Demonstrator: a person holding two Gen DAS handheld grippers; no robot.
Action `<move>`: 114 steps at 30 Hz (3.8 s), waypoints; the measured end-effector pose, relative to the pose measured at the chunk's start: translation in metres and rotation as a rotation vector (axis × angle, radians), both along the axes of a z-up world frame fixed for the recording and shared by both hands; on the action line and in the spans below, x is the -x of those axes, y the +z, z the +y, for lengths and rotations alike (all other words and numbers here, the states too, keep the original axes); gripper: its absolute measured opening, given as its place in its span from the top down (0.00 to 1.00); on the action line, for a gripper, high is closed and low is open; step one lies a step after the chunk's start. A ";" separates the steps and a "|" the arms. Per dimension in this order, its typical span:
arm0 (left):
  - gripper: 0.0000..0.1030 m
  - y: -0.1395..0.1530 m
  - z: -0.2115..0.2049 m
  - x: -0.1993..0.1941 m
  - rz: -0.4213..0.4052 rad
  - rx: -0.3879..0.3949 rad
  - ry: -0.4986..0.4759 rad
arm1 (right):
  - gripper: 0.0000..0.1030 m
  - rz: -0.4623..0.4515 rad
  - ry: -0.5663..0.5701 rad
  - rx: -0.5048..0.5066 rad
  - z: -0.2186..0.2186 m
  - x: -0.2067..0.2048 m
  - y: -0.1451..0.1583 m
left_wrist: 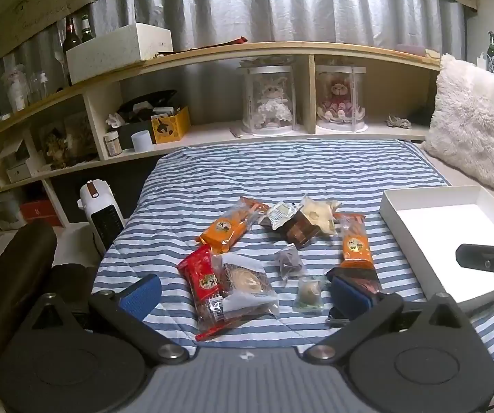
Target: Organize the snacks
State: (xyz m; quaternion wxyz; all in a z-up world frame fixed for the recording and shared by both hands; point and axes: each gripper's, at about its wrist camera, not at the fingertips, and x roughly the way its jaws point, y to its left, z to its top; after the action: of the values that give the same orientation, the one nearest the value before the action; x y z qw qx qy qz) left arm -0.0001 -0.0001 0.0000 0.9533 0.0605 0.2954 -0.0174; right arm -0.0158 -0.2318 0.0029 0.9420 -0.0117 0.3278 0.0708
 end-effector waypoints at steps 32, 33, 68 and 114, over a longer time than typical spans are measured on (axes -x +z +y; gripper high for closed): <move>0.00 -0.003 -0.006 0.000 0.008 0.004 -0.002 | 0.01 0.007 0.012 0.017 0.001 0.000 -0.001; 0.00 -0.003 -0.006 0.000 0.008 0.004 -0.002 | 0.01 0.008 0.013 0.018 0.001 -0.001 0.000; 0.00 -0.008 -0.010 0.001 0.012 0.016 -0.001 | 0.01 0.011 0.024 0.029 0.003 0.001 -0.001; 0.00 -0.038 0.005 -0.029 0.185 0.062 0.093 | 0.01 0.114 0.074 0.004 0.020 -0.024 -0.028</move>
State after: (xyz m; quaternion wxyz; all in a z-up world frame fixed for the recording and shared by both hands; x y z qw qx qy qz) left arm 0.0291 0.0050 -0.0379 0.9232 0.0155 0.3839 0.0120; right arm 0.0077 -0.2113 -0.0247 0.9185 -0.0215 0.3805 0.1055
